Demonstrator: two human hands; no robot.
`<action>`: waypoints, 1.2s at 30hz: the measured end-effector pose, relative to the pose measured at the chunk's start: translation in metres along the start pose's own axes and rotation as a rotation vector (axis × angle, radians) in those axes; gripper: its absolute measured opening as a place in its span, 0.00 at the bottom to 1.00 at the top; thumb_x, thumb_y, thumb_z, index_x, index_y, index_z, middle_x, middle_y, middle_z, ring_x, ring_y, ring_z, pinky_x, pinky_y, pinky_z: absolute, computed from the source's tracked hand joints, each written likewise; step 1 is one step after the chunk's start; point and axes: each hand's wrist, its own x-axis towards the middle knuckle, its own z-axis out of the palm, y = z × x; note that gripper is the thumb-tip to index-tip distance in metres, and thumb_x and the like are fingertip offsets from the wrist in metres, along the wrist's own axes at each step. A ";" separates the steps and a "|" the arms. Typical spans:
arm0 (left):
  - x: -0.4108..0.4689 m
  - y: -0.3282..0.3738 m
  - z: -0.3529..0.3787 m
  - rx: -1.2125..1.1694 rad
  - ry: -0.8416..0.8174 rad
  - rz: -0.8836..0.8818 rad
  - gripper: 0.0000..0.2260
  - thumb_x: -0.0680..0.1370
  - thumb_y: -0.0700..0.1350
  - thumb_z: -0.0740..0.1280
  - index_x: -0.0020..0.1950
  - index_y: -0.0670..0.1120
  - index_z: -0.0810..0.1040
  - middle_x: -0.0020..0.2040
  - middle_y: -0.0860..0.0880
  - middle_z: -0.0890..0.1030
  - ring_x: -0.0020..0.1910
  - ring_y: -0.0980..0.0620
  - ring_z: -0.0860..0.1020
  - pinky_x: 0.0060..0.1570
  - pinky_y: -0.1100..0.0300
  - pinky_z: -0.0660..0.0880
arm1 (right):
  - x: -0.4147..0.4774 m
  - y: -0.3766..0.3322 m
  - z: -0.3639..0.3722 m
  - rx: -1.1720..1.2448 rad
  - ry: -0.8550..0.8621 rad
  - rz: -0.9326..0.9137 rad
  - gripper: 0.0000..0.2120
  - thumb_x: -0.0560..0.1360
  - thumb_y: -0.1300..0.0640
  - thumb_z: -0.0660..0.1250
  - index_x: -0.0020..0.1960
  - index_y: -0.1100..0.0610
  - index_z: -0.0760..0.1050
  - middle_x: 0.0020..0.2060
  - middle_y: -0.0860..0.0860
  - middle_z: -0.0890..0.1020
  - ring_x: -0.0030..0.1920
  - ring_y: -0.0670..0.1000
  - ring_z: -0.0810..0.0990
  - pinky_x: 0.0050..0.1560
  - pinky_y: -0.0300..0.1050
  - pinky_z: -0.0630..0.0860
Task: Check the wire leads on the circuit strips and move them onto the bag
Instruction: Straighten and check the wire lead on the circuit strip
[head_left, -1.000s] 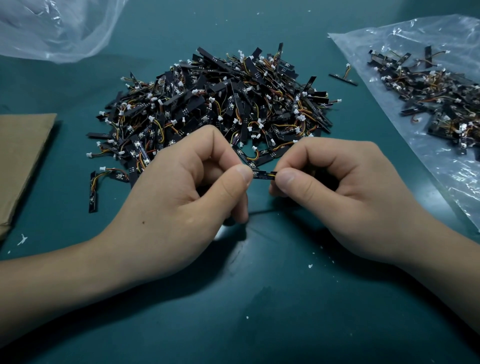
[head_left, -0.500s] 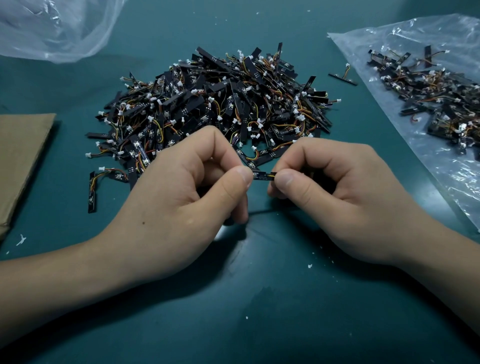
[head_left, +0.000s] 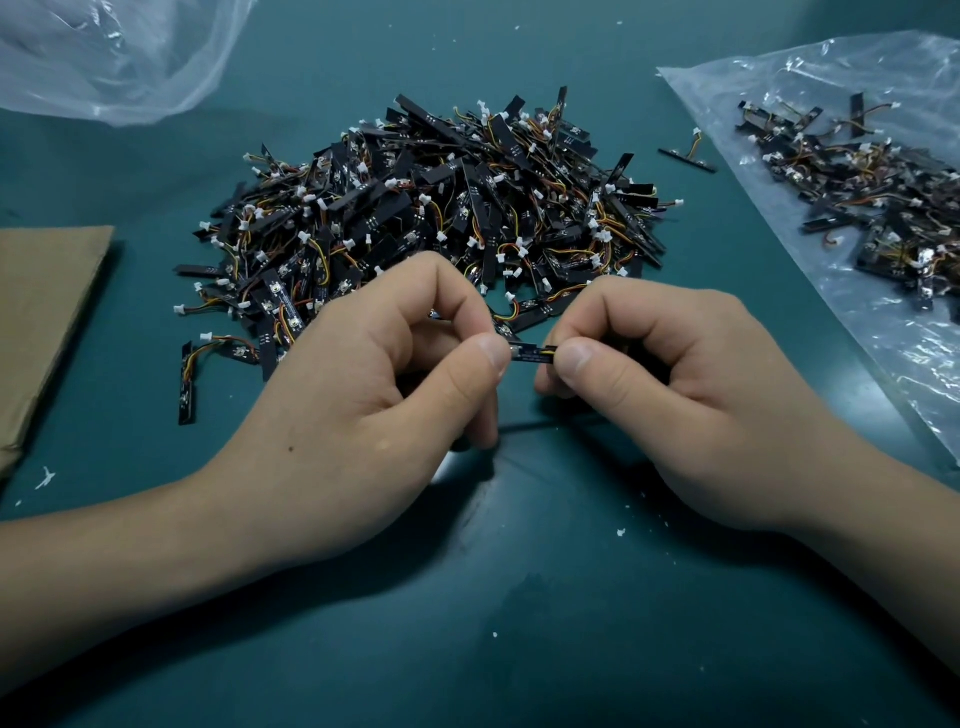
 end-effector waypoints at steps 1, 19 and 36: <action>0.000 0.000 0.000 -0.005 0.000 0.000 0.05 0.79 0.51 0.64 0.46 0.51 0.73 0.33 0.49 0.83 0.28 0.44 0.77 0.28 0.58 0.70 | 0.000 0.000 0.000 -0.005 -0.002 -0.002 0.07 0.80 0.54 0.65 0.44 0.51 0.79 0.38 0.49 0.83 0.36 0.55 0.80 0.38 0.55 0.75; -0.005 0.009 0.003 -0.042 -0.099 -0.028 0.06 0.79 0.47 0.66 0.42 0.53 0.75 0.35 0.55 0.82 0.34 0.57 0.80 0.36 0.64 0.75 | -0.003 -0.002 -0.001 -0.013 -0.025 -0.125 0.09 0.81 0.52 0.62 0.46 0.53 0.77 0.38 0.47 0.81 0.35 0.53 0.78 0.38 0.49 0.74; -0.005 0.012 0.006 0.005 -0.134 0.006 0.14 0.78 0.43 0.61 0.35 0.38 0.76 0.31 0.40 0.79 0.32 0.42 0.77 0.35 0.56 0.72 | 0.000 0.000 0.000 -0.034 -0.117 -0.144 0.06 0.81 0.59 0.66 0.45 0.56 0.78 0.32 0.38 0.74 0.32 0.41 0.73 0.36 0.29 0.65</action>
